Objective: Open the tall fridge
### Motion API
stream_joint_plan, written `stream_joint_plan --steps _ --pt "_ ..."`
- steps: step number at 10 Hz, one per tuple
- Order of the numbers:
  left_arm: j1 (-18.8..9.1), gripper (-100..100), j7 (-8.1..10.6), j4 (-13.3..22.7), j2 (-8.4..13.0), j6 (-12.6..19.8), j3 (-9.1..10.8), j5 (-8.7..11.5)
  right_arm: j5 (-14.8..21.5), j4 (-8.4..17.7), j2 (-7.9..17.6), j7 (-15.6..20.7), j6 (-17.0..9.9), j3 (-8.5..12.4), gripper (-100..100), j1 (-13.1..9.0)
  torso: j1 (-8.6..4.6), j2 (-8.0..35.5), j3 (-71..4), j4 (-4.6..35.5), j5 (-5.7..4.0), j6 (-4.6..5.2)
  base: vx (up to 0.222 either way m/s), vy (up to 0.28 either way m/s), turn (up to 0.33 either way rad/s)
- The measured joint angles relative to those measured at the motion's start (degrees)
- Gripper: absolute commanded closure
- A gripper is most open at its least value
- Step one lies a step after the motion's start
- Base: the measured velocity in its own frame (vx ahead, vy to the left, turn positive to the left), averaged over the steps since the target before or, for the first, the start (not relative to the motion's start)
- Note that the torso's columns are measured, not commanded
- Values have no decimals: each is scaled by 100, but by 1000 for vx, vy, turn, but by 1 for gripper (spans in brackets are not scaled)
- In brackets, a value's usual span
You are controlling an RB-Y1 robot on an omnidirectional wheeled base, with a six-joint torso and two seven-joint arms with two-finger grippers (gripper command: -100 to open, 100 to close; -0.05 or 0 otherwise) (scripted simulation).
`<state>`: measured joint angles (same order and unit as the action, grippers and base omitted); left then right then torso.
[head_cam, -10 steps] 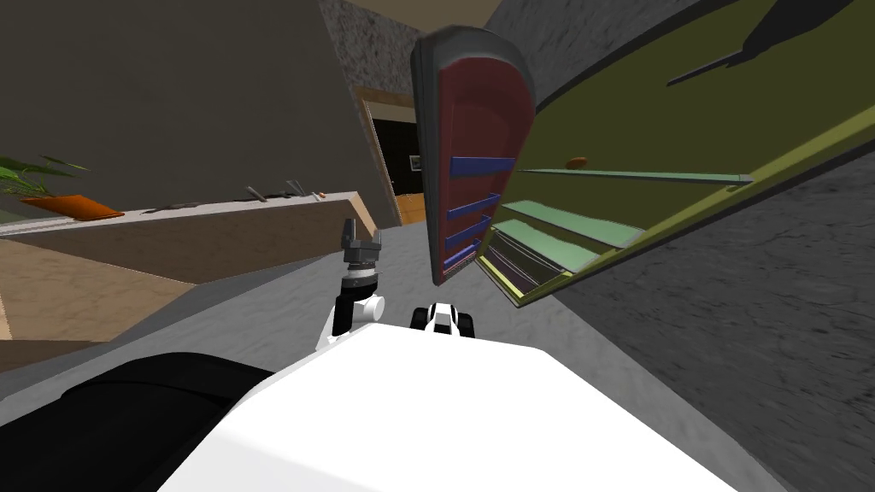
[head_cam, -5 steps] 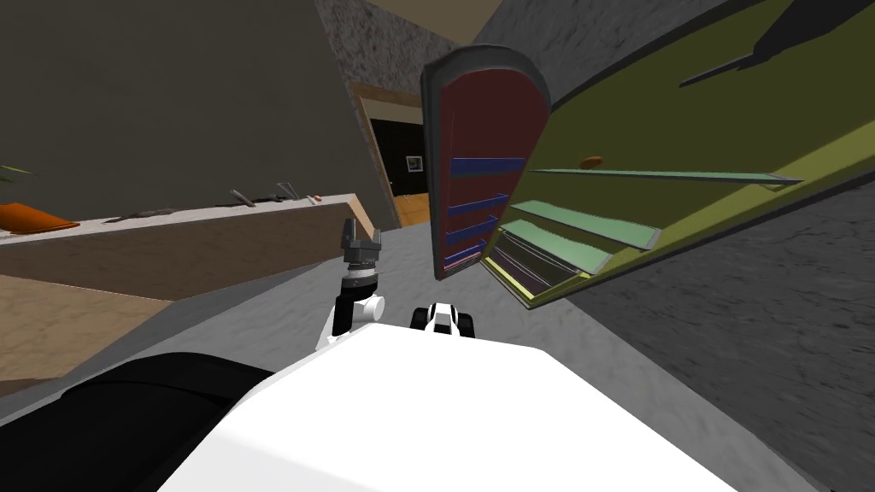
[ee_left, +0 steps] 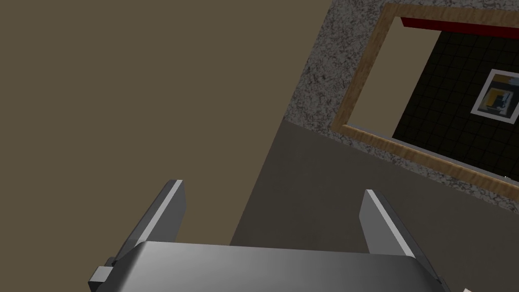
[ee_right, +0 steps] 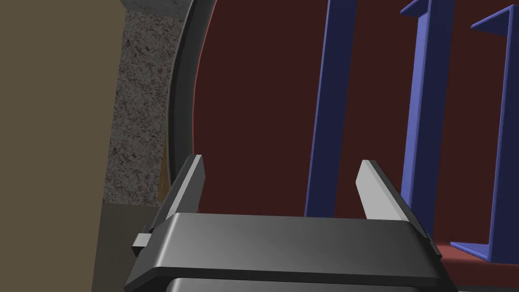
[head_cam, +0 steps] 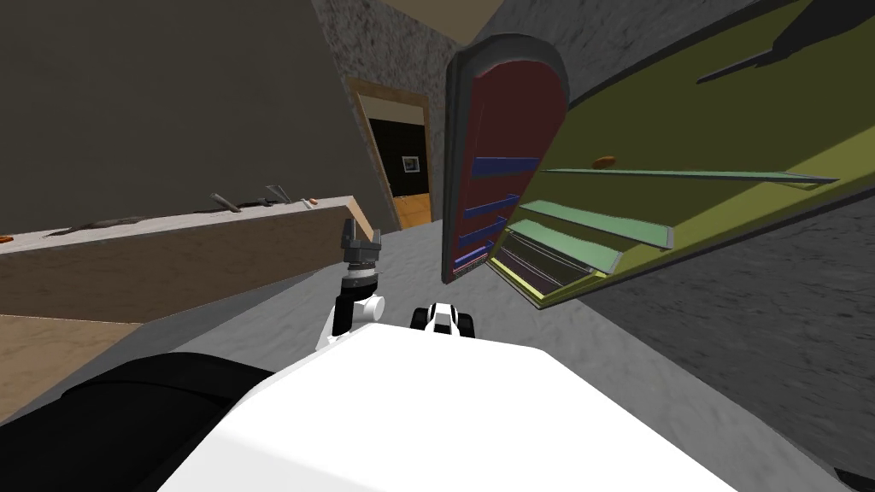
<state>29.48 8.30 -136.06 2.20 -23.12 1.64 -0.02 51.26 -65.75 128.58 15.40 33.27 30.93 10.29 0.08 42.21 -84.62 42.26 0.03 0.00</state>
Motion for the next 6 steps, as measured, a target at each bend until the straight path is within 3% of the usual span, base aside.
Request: stream_joint_plan --steps 6 --pt "0 0 0 0 1 0 1 0 34 429 110 -343 -285 -239 -100 206 -18 8 5 2 -7 3 64 319 -105"
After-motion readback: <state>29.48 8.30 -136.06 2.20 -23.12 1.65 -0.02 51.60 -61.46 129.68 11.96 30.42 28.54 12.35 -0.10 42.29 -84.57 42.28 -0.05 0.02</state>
